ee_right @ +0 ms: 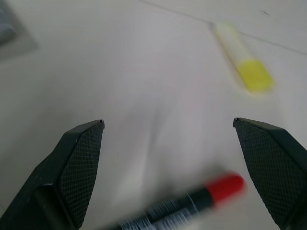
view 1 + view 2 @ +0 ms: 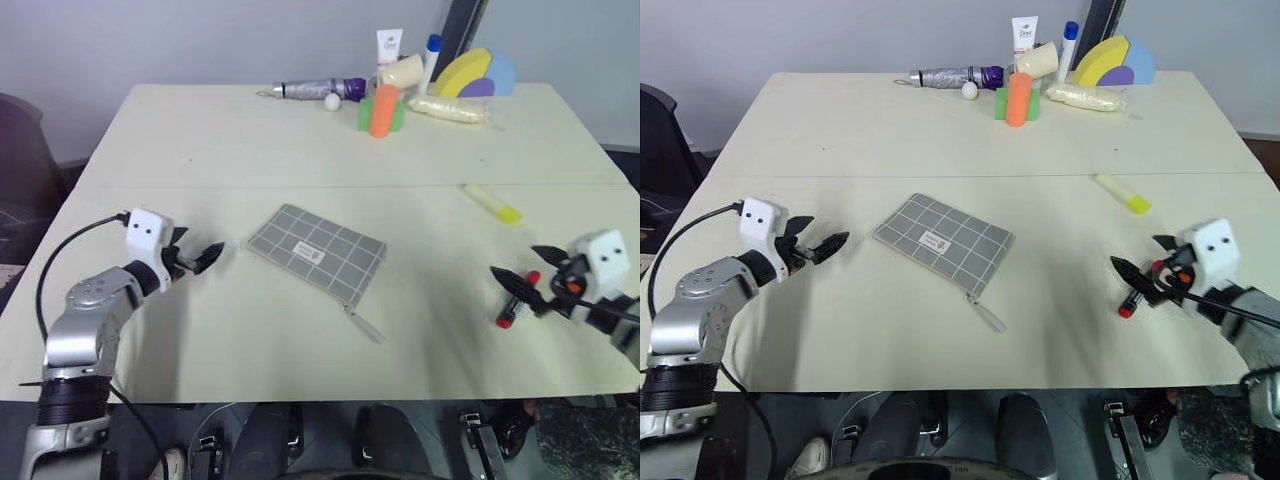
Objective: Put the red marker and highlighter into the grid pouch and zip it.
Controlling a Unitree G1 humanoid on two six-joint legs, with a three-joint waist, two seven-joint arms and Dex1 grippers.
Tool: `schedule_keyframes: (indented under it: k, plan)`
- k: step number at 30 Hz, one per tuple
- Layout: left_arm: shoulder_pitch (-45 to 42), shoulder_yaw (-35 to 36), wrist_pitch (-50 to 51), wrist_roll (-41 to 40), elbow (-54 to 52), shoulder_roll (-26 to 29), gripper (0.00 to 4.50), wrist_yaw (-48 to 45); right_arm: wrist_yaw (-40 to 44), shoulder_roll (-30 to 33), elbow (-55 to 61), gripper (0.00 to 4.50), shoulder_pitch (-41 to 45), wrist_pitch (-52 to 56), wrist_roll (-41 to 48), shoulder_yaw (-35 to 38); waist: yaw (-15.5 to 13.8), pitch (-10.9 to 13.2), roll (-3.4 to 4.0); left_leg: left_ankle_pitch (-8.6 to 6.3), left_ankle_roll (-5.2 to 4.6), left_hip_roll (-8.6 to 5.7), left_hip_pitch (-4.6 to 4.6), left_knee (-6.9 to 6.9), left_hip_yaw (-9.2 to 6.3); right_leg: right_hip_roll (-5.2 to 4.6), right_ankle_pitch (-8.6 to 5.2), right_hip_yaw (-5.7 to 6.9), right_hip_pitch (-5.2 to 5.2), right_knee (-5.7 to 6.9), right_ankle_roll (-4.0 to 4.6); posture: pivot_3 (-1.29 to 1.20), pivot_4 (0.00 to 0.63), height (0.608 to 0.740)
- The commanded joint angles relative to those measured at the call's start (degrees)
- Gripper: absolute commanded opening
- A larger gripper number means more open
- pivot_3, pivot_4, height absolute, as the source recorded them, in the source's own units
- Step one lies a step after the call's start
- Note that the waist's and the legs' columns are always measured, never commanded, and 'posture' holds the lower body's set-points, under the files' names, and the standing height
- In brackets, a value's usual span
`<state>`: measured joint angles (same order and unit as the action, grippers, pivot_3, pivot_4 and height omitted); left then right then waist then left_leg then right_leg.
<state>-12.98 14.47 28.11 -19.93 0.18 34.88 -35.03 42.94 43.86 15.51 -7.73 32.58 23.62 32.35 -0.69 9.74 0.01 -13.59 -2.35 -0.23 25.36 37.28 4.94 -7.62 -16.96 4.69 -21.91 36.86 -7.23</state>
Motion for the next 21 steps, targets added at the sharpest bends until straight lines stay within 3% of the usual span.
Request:
schedule_keyframes:
  k: [1, 12, 19, 21]
  plan:
    - [0.19, 1.66, -1.69, -0.8, -1.16, 1.06, 4.5, -1.2, 0.49, 0.96, 1.67, 4.46, 0.44, -0.38, 1.6, 1.47, 0.07, 0.0, 0.0, 0.0, 0.0, 0.0, -0.01, 0.0, 0.0, -0.01, 0.0, -0.02, 0.0, 0.0, 0.0, 0.0, 0.15, 0.74]
    - [1.62, 1.34, -2.17, -0.61, -3.22, 0.82, 4.5, -0.95, 0.2, 0.61, 3.46, 4.46, 6.78, 1.76, 3.62, -6.06, -0.02, 0.0, 0.01, -0.01, 0.02, 0.01, 0.0, -0.04, -0.02, -0.07, -0.01, -0.1, -0.01, -0.11, 0.05, 0.0, 0.15, 0.74]
    - [0.3, -2.7, -7.95, 3.69, 0.07, 2.69, 4.5, -3.85, -1.91, 0.25, 6.08, 4.46, 11.14, 3.31, 0.46, -16.65, 0.03, 0.0, 0.02, -0.02, 0.03, 0.02, 0.0, -0.1, -0.03, -0.07, 0.01, -0.08, 0.01, -0.24, 0.09, 0.0, 0.15, 0.74]
    - [-0.98, -4.01, -10.16, 5.18, 2.1, 3.25, 4.5, -4.84, -3.35, -0.45, 5.91, 3.62, 12.97, 4.23, -0.04, -18.93, 0.03, 0.0, 0.02, -0.02, 0.02, 0.02, 0.03, -0.1, -0.03, -0.08, 0.02, -0.07, -0.05, -0.29, 0.09, 0.0, 0.15, 0.74]
